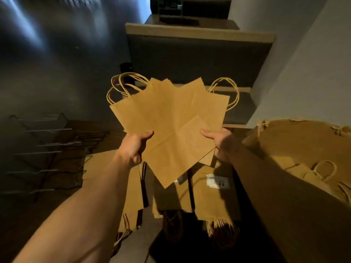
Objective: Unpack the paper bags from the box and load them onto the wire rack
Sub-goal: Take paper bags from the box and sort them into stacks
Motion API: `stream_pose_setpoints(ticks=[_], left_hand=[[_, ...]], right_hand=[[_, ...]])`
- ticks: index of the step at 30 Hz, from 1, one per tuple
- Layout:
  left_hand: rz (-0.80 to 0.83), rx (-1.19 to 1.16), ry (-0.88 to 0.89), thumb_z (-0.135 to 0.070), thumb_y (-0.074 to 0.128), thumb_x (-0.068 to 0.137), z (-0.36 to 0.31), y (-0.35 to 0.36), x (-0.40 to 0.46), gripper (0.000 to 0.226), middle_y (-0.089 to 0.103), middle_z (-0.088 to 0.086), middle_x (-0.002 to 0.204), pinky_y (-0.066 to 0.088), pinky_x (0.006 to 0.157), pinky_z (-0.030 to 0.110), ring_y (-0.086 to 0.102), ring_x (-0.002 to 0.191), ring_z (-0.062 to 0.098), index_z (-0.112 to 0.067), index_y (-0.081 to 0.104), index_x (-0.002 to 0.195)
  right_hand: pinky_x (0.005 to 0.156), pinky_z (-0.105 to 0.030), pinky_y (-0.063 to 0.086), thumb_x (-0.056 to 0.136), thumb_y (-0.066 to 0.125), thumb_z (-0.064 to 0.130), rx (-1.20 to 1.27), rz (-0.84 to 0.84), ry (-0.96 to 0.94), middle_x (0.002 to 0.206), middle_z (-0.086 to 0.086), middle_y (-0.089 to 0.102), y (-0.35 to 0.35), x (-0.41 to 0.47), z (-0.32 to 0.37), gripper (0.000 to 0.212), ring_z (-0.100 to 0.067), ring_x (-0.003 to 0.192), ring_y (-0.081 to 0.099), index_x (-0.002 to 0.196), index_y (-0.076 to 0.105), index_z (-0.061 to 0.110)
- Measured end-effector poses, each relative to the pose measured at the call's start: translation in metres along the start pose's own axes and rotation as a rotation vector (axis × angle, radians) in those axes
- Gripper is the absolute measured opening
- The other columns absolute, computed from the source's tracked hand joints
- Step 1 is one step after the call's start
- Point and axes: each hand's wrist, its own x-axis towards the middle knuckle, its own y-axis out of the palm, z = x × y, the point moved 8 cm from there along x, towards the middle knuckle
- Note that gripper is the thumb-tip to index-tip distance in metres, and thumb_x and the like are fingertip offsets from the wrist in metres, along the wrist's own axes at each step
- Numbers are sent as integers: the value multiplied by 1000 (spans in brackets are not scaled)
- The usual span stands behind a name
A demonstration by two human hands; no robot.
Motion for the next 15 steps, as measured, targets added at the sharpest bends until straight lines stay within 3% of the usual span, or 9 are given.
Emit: stream_pose_setpoints(ticks=[2, 3, 5, 7, 9, 11, 12, 13, 15], left_hand=[[-27, -38, -29, -34, 97, 51, 26, -49, 21, 49, 45, 5, 102, 44, 94, 43, 39, 96, 25, -17, 74, 90], [-12, -62, -28, -34, 98, 47, 31, -61, 22, 58, 47, 5, 107, 46, 93, 46, 39, 99, 26, -15, 76, 97], [11, -112, 3, -29, 90, 65, 16, -65, -4, 55, 60, 7, 114, 50, 97, 51, 54, 97, 29, -16, 73, 115], [1, -161, 42, -26, 70, 89, 4, -73, -22, 38, 69, 8, 119, 56, 93, 46, 67, 103, 29, -16, 64, 126], [-27, -184, 28, -33, 62, 95, 5, -90, -26, 36, 69, 8, 123, 55, 95, 44, 68, 105, 25, -17, 62, 127], [-58, -206, 13, -36, 58, 98, 7, -107, -29, 33, 69, 8, 121, 59, 89, 42, 69, 100, 24, -16, 64, 124], [-56, -229, -3, -35, 55, 100, 9, -112, -32, 34, 69, 10, 121, 61, 82, 40, 70, 97, 24, -15, 63, 126], [-60, -239, -14, -34, 53, 101, 11, -118, -35, 35, 69, 11, 122, 62, 78, 39, 70, 99, 25, -15, 62, 129], [-85, -214, -10, -28, 53, 102, 13, -132, -38, 34, 70, 10, 122, 62, 75, 39, 70, 100, 25, -14, 60, 133]], right_hand=[[99, -50, 49, 85, 69, 0, -52, 48, 43, 116, -14, 69, 26, 0, -19, 23, -34, 106, 65, 107, 66, 6], [99, -50, 48, 85, 69, -1, -55, 60, 40, 118, -14, 68, 36, 0, -26, 29, -34, 108, 64, 112, 65, 7], [97, -52, 49, 85, 68, -1, -2, 49, 19, 121, -13, 67, 48, 5, -37, 43, -34, 110, 63, 126, 59, 7], [93, -52, 51, 86, 67, 0, 44, 45, 25, 122, -14, 66, 62, 7, -46, 47, -33, 110, 63, 131, 55, 7], [97, -52, 49, 84, 71, 8, 91, 66, 44, 125, -13, 65, 75, 11, -55, 47, -32, 114, 61, 129, 58, 10], [109, -58, 35, 51, 93, 28, 130, 81, 88, 140, -9, 54, 74, 35, -76, 92, -31, 130, 49, 134, 54, 21], [111, -61, 30, 31, 97, 37, 132, 86, 120, 147, -7, 48, 68, 53, -92, 116, -31, 136, 42, 137, 50, 27], [109, -64, 31, 23, 97, 41, 126, 111, 149, 150, -6, 44, 69, 57, -98, 126, -33, 137, 39, 139, 47, 31], [100, -66, 40, 44, 92, 36, 46, 177, 208, 148, -9, 45, 81, 34, -94, 108, -38, 131, 45, 141, 46, 26]])
